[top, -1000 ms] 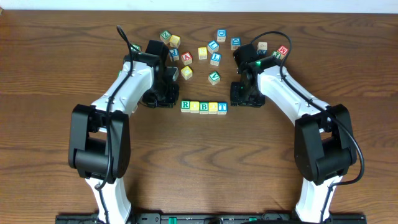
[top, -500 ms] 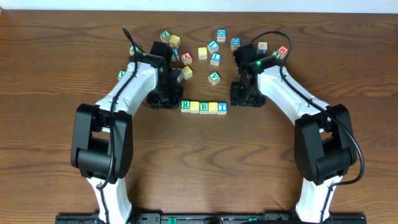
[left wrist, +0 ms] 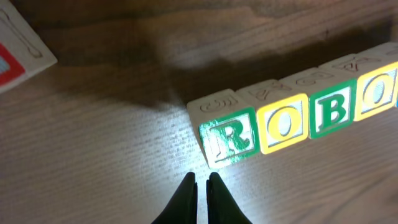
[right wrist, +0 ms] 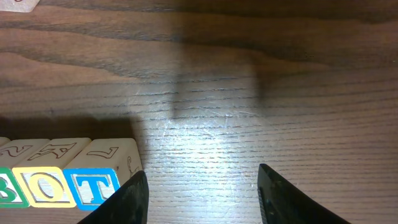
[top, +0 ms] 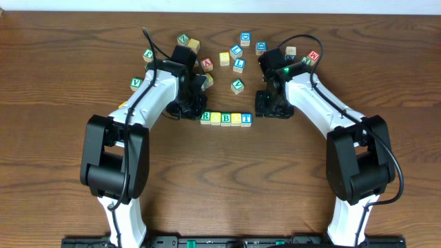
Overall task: Spell out ROBOT
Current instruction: 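Lower the left gripper to the left end of the row, then push the R block rightward with the left gripper to close gaps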
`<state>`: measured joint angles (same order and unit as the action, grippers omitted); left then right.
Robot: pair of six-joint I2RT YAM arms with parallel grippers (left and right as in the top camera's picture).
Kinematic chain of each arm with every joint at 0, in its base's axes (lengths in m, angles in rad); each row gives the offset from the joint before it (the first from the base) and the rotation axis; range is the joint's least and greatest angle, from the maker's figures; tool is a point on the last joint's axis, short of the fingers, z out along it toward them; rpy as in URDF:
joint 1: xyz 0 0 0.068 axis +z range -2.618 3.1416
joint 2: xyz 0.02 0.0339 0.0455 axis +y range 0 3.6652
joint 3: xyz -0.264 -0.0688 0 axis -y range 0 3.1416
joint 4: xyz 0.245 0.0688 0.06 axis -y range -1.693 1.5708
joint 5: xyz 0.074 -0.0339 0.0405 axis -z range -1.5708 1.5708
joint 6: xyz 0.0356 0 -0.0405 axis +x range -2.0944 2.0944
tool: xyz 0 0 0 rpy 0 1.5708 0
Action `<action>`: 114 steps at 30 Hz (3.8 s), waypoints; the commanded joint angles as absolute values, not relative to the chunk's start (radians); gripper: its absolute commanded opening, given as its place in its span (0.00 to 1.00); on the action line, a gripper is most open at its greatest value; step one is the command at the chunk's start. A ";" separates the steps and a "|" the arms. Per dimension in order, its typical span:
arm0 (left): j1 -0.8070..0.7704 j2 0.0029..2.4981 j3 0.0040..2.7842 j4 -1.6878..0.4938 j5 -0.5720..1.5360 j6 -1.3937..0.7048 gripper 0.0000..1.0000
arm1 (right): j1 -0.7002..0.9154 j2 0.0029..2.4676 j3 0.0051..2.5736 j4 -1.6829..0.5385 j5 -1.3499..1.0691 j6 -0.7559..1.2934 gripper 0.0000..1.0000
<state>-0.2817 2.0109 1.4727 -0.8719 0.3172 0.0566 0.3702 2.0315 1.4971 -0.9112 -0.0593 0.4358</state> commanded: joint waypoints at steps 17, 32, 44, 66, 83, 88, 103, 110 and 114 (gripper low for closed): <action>-0.281 2.026 1.412 -0.847 0.333 0.020 0.08 | 0.366 2.007 1.515 -0.910 -0.051 0.429 0.50; -0.308 2.026 1.412 -0.847 0.333 -0.017 0.08 | 0.366 2.007 1.515 -0.913 -0.052 0.429 0.49; -0.324 2.026 1.412 -0.851 0.333 -0.024 0.08 | 0.366 2.007 1.515 -0.917 -0.052 0.429 0.49; -0.327 2.026 1.412 -0.846 0.382 -0.032 0.08 | 0.366 2.007 1.515 -0.917 -0.052 0.429 0.49; -0.320 1.957 1.491 -0.852 0.329 -0.053 0.08 | 0.358 2.007 1.515 -0.916 -0.052 0.429 0.49; -0.312 1.935 1.490 -0.849 0.150 -0.122 0.08 | 0.354 2.007 1.515 -0.916 -0.052 0.429 0.49; -0.311 2.020 1.467 -0.806 0.149 -0.145 0.07 | 0.354 2.007 1.515 -0.920 -0.052 0.429 0.49; -0.313 2.020 1.441 -0.802 0.175 -0.156 0.08 | 0.354 2.007 1.515 -0.920 -0.052 0.429 0.49; -0.314 2.020 1.425 -0.794 0.175 -0.156 0.08 | 0.354 2.007 1.515 -0.920 -0.052 0.429 0.49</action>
<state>-0.3145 2.0090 1.4433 -0.7998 0.1627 -0.1394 0.3618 2.0315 1.4971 -0.9188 -0.0566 0.4358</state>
